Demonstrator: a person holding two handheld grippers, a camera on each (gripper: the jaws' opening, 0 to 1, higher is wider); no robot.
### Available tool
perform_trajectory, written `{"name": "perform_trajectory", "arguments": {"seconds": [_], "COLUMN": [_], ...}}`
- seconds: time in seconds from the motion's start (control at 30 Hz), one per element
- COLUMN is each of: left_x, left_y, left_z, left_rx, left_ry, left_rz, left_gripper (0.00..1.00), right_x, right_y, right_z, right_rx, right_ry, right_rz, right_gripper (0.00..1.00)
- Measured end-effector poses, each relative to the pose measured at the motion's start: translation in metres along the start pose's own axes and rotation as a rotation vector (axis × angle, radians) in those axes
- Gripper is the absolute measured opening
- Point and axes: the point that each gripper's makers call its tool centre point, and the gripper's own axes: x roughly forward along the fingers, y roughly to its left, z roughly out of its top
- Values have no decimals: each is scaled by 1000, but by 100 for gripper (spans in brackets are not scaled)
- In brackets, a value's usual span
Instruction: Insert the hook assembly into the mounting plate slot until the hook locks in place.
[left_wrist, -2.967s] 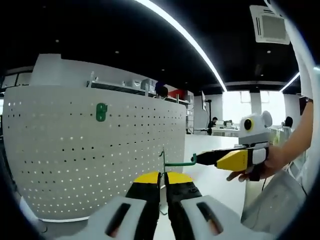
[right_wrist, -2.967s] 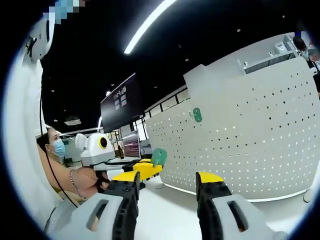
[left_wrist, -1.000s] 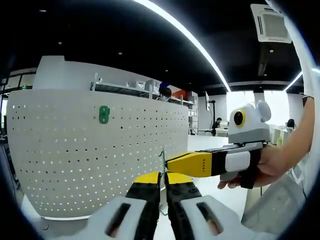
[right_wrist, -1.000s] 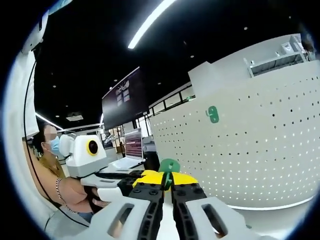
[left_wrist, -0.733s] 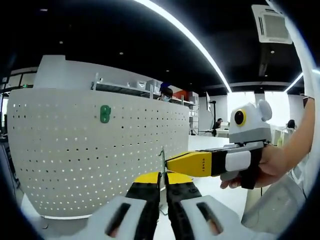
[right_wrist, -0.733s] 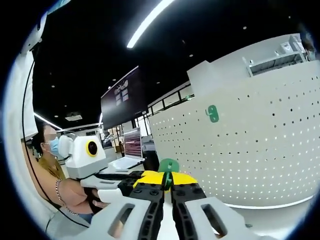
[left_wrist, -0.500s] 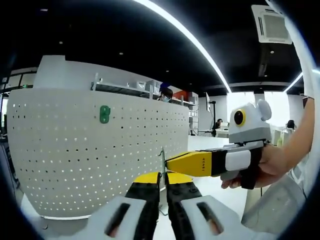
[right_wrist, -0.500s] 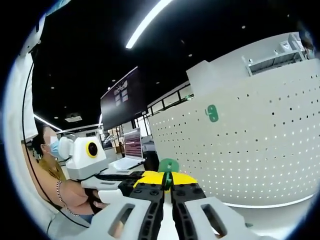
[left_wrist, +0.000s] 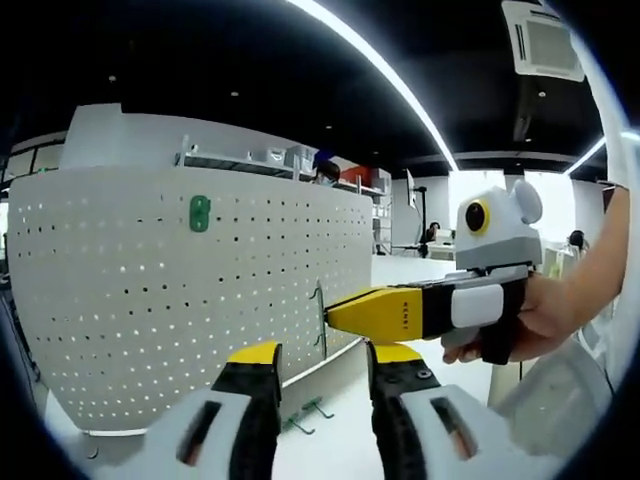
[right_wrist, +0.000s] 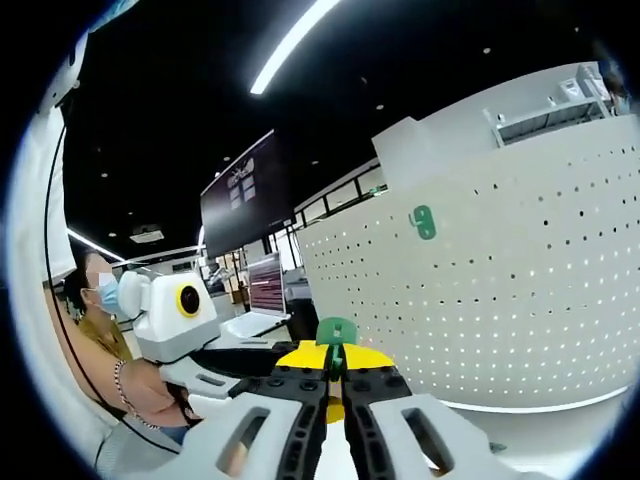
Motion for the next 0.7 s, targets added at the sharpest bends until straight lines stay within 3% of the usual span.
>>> {"name": "perform_trajectory", "arguments": {"seconds": [0.1,0.27,0.53,0.7], "left_x": [2,2,2,1], "left_y": [2,4,3,4], "left_z": [-7,-14,-21,-22], "left_rx": [-30,-34,-31,-37], "left_ry": [29,41,68,71], "left_rz": [4,14,15,17], "left_gripper": [52,63,66,66], "right_x": [0,0,1,1], "right_y": [0,-2,-2,-2], "right_z": [0,0,-2,-3], "right_rx": [2,2,-26,-193], "right_ry": [1,1,17,65], "right_rz": [2,-4,-7,-33], "right_gripper": [1,1,1,1]}}
